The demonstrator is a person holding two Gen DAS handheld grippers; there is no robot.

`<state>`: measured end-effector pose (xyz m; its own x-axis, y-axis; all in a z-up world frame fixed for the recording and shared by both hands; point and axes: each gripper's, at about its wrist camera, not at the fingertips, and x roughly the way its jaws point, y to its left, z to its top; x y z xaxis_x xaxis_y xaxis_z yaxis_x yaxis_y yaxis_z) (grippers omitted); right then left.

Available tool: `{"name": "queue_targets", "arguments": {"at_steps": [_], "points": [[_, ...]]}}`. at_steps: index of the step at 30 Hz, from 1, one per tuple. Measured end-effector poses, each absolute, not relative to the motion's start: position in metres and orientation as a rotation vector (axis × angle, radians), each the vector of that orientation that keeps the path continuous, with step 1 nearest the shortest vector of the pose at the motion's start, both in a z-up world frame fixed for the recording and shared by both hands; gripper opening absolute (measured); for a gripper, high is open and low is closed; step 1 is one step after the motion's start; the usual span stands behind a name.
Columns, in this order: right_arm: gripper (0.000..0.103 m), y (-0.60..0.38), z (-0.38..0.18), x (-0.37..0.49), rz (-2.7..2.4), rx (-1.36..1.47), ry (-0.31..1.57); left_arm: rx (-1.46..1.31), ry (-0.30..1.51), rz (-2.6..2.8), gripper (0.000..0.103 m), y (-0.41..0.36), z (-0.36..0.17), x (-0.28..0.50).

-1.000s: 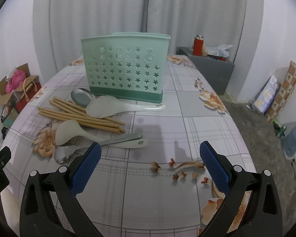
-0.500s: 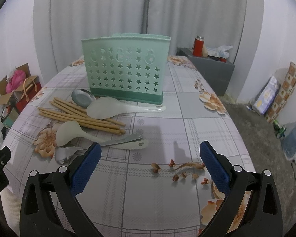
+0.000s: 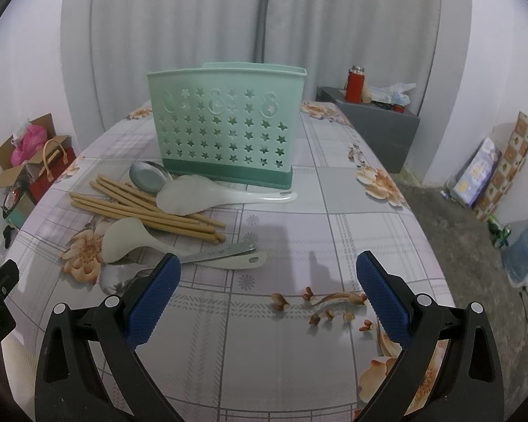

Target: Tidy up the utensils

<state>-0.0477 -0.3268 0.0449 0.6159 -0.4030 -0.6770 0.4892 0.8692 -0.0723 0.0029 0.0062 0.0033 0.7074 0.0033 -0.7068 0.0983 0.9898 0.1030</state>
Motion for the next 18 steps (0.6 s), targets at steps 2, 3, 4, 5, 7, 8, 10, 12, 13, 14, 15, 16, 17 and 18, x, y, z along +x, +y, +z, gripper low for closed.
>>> {"name": "queue_targets", "arguments": {"at_steps": [2, 3, 4, 5, 7, 8, 10, 12, 13, 14, 15, 16, 17, 18], "points": [[0.095, -0.3264, 0.0451, -0.0477, -0.516, 0.123, 0.746, 0.138, 0.784, -0.053, 0.098, 0.0061, 0.0038, 0.0032], [0.095, -0.3261, 0.0454, -0.0473, -0.515, 0.122, 0.745, 0.137, 0.784, -0.053, 0.098, 0.0065, 0.0035, 0.0028], [0.095, -0.3260, 0.0455, -0.0468, -0.514, 0.122, 0.745, 0.136, 0.784, -0.053, 0.098, 0.0066, 0.0033, 0.0028], [0.095, -0.3258, 0.0454, -0.0464, -0.514, 0.121, 0.745, 0.136, 0.785, -0.053, 0.098, 0.0065, 0.0033, 0.0028], [0.095, -0.3257, 0.0454, -0.0464, -0.514, 0.122, 0.744, 0.136, 0.784, -0.053, 0.098, 0.0065, 0.0031, 0.0025], [0.095, -0.3256, 0.0454, -0.0464, -0.514, 0.122, 0.745, 0.136, 0.783, -0.052, 0.098, 0.0065, 0.0030, 0.0025], [0.095, -0.3256, 0.0455, -0.0459, -0.515, 0.122, 0.744, 0.136, 0.785, -0.053, 0.098, 0.0067, 0.0031, 0.0025], [0.095, -0.3255, 0.0453, -0.0460, -0.515, 0.122, 0.744, 0.136, 0.784, -0.052, 0.098, 0.0066, 0.0030, 0.0023], [0.095, -0.3256, 0.0452, -0.0465, -0.515, 0.122, 0.745, 0.136, 0.783, -0.052, 0.098, 0.0066, 0.0029, 0.0022], [0.095, -0.3255, 0.0452, -0.0465, -0.515, 0.122, 0.745, 0.135, 0.784, -0.052, 0.098, 0.0067, 0.0030, 0.0023], [0.095, -0.3252, 0.0448, -0.0465, -0.515, 0.122, 0.745, 0.135, 0.784, -0.052, 0.098, 0.0068, 0.0030, 0.0023], [0.095, -0.3249, 0.0447, -0.0459, -0.515, 0.122, 0.746, 0.135, 0.784, -0.052, 0.098, 0.0069, 0.0032, 0.0024], [0.095, -0.3251, 0.0448, -0.0463, -0.515, 0.122, 0.745, 0.135, 0.784, -0.052, 0.098, 0.0069, 0.0033, 0.0024], [0.095, -0.3251, 0.0449, -0.0462, -0.515, 0.122, 0.745, 0.136, 0.784, -0.052, 0.098, 0.0067, 0.0030, 0.0023]]}}
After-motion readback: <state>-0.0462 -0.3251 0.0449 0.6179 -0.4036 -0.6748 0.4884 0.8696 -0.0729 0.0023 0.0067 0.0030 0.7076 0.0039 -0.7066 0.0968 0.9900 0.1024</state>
